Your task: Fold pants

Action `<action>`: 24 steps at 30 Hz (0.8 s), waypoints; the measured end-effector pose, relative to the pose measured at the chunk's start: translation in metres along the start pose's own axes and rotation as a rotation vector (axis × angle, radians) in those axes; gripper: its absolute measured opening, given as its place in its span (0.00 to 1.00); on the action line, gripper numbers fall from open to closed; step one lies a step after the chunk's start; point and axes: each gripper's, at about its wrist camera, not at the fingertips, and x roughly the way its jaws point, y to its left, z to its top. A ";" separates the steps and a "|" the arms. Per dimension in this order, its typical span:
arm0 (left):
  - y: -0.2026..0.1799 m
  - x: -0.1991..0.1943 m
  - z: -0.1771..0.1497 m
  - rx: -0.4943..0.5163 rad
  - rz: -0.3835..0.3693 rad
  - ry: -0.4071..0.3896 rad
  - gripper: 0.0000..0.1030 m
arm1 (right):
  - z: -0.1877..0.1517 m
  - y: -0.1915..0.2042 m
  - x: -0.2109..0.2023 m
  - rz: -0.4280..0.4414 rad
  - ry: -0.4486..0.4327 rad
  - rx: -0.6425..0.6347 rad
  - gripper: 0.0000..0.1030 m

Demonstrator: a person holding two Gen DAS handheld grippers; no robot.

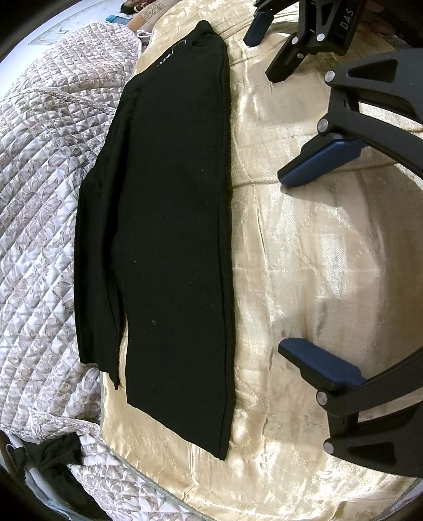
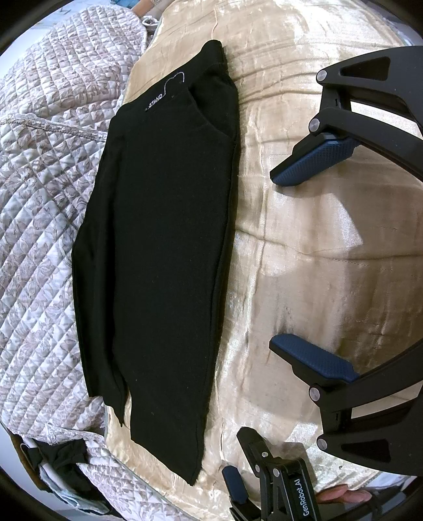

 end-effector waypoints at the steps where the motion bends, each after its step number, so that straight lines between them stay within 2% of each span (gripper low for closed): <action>1: 0.000 0.000 0.000 0.000 0.000 0.000 0.93 | 0.000 -0.001 0.000 0.000 0.000 0.000 0.90; 24: -0.001 0.000 0.000 0.002 0.002 -0.001 0.94 | 0.000 -0.003 0.003 -0.002 -0.003 -0.001 0.90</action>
